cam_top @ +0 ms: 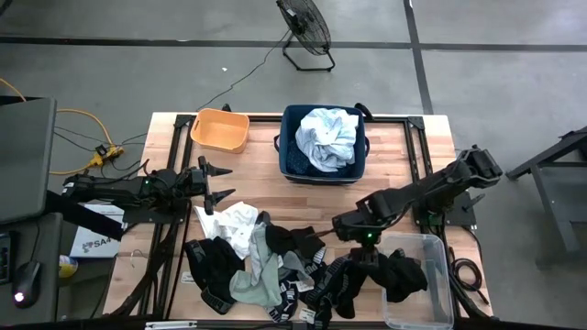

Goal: Pick & Place Cloths
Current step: Put the black boxer shorts into the transparent bin

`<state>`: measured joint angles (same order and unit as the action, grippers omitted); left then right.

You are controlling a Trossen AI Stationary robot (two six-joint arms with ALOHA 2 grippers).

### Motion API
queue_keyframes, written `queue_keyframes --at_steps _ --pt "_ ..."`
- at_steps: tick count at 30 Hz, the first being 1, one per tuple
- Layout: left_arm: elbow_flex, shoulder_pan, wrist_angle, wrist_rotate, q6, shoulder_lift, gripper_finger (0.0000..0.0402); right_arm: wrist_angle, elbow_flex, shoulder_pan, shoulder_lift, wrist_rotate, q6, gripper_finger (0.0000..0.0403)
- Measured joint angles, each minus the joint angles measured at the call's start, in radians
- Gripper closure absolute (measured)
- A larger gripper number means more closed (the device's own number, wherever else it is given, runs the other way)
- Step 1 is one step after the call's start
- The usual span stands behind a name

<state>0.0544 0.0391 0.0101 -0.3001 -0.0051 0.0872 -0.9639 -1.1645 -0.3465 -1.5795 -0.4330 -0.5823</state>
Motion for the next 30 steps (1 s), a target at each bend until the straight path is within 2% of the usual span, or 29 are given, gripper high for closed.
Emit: queue_keyframes --at_steps 12,16,21,29,30 --pt "0.0 0.0 0.0 0.0 0.0 0.0 0.0096 -0.014 -0.001 -0.052 -0.04 -0.017 -0.024 0.0152" --pt "0.0 0.0 0.0 0.0 0.0 0.0 0.0096 -0.014 -0.001 -0.053 -0.042 -0.019 -0.026 0.0169" --pt "0.0 0.0 0.0 0.0 0.0 0.0 0.0096 -0.03 -0.001 -0.053 -0.042 -0.019 -0.025 0.0232" --pt "0.0 0.0 0.0 0.0 0.0 0.0 0.0096 -0.04 -0.001 -0.05 -0.042 -0.056 -0.021 0.0382" --pt "0.0 0.0 0.0 0.0 0.0 0.0 0.0096 -0.036 -0.001 -0.05 -0.041 -0.064 -0.021 0.0391"
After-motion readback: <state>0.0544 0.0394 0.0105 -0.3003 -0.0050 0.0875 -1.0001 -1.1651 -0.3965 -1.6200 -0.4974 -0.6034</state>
